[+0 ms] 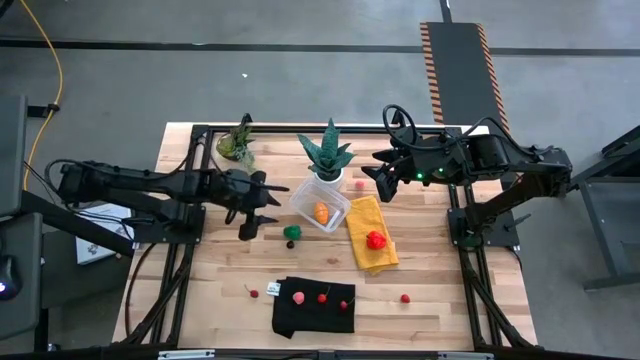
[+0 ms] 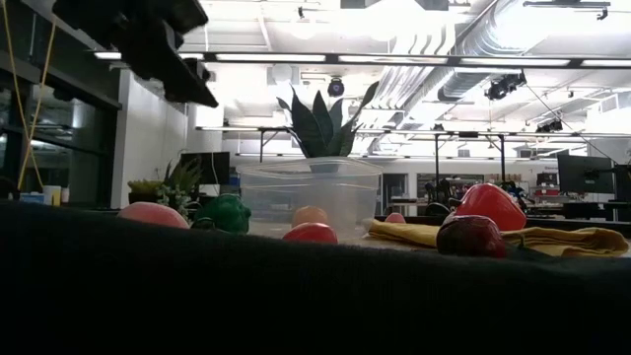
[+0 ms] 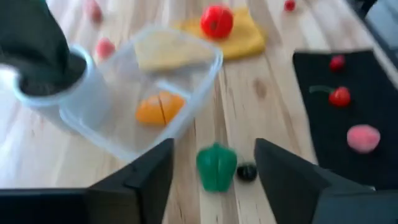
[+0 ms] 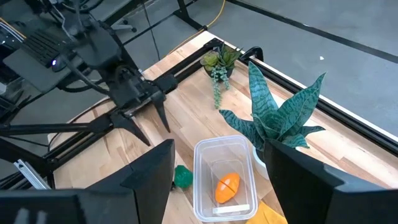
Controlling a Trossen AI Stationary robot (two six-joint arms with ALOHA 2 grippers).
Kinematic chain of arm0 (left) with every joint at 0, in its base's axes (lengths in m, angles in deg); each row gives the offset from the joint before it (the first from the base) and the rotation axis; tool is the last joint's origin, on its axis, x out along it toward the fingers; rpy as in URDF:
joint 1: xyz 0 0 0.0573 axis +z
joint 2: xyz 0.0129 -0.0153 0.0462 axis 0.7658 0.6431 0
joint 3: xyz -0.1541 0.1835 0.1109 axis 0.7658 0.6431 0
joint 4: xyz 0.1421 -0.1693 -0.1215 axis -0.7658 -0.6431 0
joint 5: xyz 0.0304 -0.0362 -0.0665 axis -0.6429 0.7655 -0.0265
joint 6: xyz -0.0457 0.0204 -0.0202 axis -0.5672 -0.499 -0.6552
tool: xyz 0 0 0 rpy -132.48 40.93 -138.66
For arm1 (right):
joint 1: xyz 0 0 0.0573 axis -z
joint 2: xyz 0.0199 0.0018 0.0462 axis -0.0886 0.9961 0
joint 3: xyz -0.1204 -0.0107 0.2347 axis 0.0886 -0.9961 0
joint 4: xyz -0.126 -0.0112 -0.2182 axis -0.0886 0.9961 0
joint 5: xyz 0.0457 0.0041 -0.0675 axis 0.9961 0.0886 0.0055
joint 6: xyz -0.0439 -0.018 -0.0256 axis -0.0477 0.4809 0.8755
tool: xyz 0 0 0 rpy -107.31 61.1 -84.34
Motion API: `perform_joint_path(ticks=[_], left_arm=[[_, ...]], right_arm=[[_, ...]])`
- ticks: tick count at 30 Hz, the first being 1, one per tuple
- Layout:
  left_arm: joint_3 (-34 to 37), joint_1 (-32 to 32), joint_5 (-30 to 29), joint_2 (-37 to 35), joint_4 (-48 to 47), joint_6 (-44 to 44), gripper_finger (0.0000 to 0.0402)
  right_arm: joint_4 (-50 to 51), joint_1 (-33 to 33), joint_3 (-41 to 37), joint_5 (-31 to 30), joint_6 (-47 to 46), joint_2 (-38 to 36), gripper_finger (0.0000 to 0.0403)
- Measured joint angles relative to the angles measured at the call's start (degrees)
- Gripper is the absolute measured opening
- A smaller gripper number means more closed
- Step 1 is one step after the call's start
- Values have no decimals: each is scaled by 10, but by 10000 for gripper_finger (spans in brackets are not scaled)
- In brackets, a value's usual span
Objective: Pick and placing Produce into tupperware
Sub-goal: Put the green bell pepper into the transparent container
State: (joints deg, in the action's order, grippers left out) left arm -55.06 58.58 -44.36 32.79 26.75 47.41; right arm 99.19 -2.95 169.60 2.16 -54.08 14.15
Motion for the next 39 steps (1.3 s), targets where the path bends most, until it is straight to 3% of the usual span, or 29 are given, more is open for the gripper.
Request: perform_joint_path(ticks=[8,16,39], left_arm=[[-7,0,23,53,-16,-2,269],[-7,0,61,90,-3,-2,271],[-7,0,79,202,54,-4,271]], right_arm=[[0,0,0,0,5,0,238],[11,0,0,0,5,0,238],[17,0,0,0,14,0,238]])
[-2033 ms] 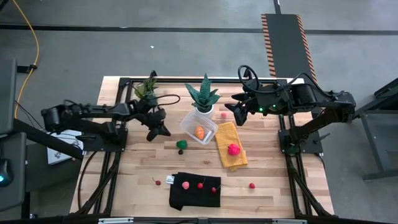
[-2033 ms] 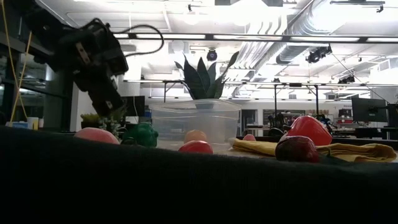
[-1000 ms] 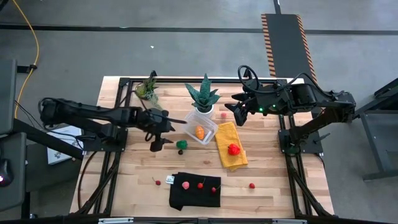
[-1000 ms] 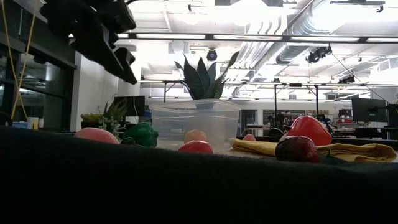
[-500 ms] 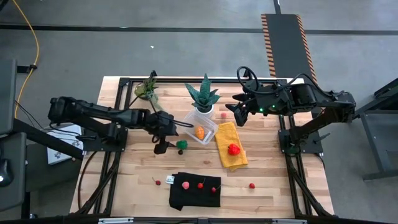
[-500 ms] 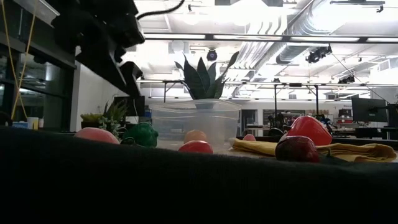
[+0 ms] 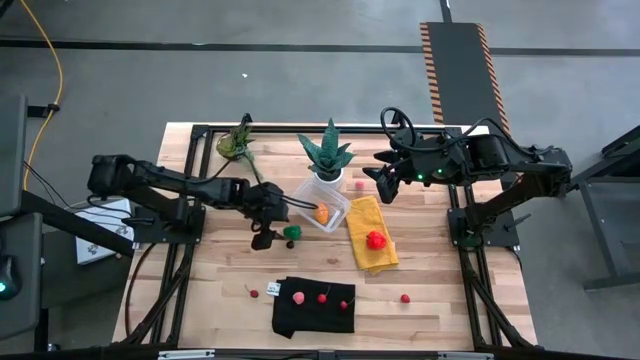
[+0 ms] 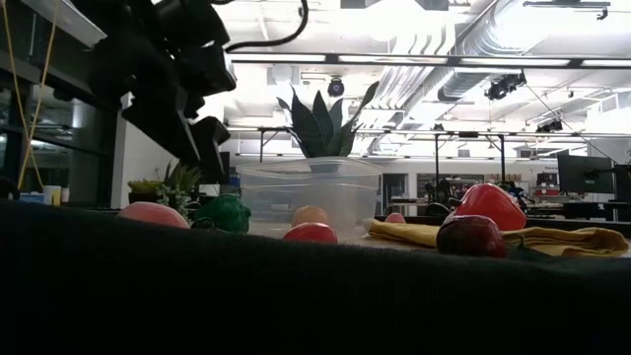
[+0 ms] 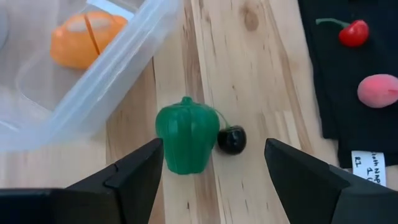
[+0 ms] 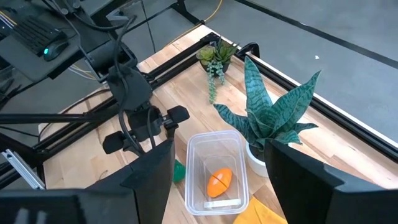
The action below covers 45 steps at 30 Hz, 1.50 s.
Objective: Pick and placing Produce into tupperware
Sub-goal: Put the green bell pepper into the transparent container
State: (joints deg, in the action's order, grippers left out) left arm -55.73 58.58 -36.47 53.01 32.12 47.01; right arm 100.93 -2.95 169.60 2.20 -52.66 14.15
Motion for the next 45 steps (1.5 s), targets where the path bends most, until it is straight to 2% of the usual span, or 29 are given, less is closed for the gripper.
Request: perform_joint_path(ticks=[18,31,41,45], left_arm=[[0,0,-1,42,47,-15,271],[0,0,-3,55,48,-28,271],[0,0,-10,55,63,-29,309],[0,0,-10,55,65,-30,311]], right_arm=[[0,0,0,0,2,0,238],[0,0,0,4,2,0,238],[0,0,0,4,2,0,238],[0,0,0,4,2,0,238]])
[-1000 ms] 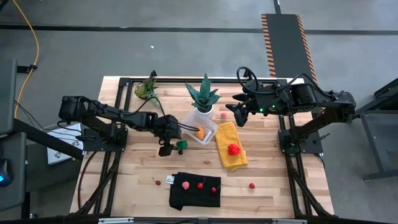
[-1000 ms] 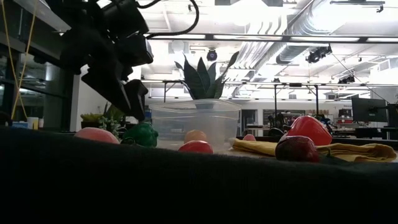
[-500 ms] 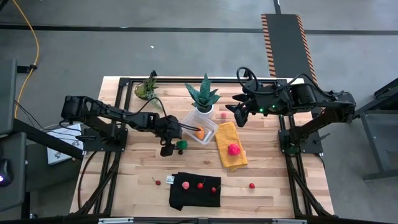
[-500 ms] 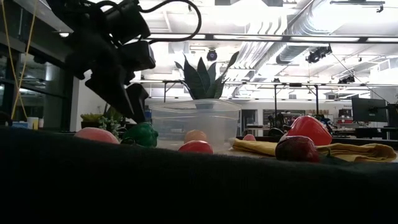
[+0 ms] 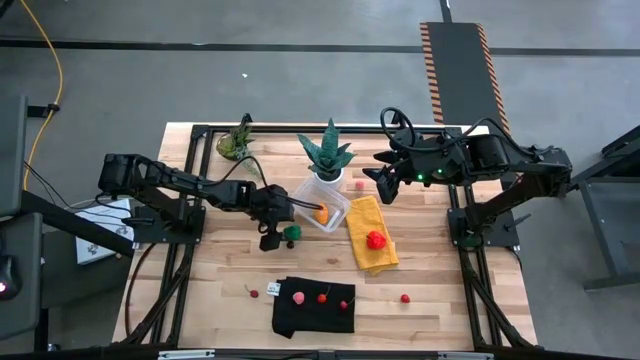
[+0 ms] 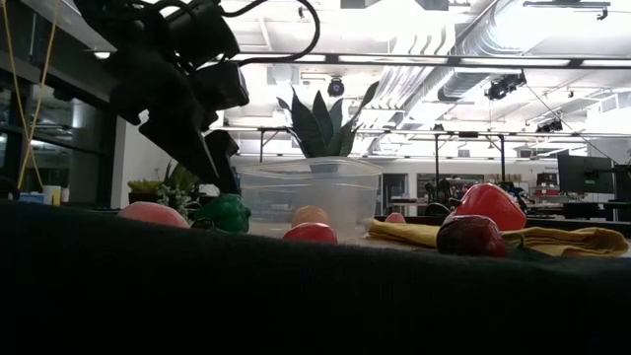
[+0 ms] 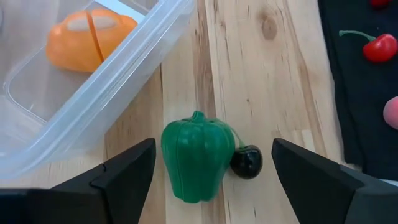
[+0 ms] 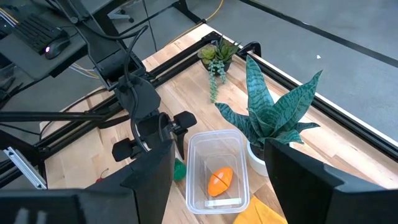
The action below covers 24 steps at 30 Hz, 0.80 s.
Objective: Pick and placing Produce into tupperware
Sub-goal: Put the green bell pepper into the transparent container
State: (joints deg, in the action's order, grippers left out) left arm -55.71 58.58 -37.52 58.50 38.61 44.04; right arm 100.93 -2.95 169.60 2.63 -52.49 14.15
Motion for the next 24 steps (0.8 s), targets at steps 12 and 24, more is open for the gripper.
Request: perform_joint_path(ticks=[12,24], left_arm=[[0,0,-12,6,7,-2,308],[0,0,-6,6,9,4,303]], right_arm=[[1,0,0,2,0,0,238],[0,0,0,1,0,0,238]])
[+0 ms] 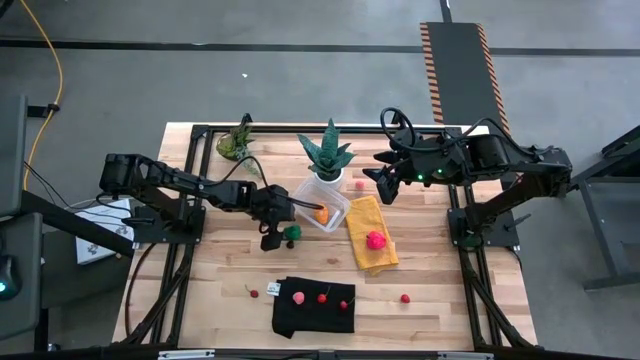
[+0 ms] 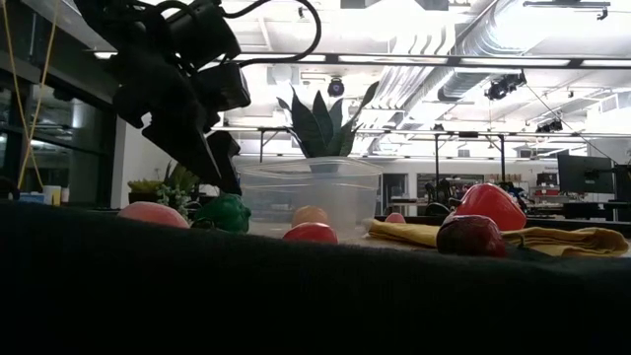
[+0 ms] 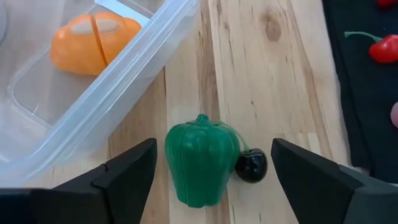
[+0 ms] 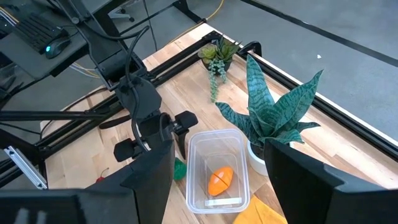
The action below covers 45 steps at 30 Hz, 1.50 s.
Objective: Pick and placing Produce into tupperware
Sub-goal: Put the green bell pepper into the transparent container
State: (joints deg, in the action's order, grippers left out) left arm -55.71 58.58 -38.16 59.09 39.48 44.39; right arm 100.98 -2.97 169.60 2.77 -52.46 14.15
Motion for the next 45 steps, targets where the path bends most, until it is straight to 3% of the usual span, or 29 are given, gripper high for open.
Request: perform_joint_path(ticks=[19,37,45], left_arm=[[0,0,7,1,0,1,299],[-36,0,3,83,0,14,298],[-44,0,3,88,-3,23,298]], right_arm=[[0,0,0,-2,0,0,238],[-1,0,0,-2,3,0,238],[0,0,0,-2,5,0,238]])
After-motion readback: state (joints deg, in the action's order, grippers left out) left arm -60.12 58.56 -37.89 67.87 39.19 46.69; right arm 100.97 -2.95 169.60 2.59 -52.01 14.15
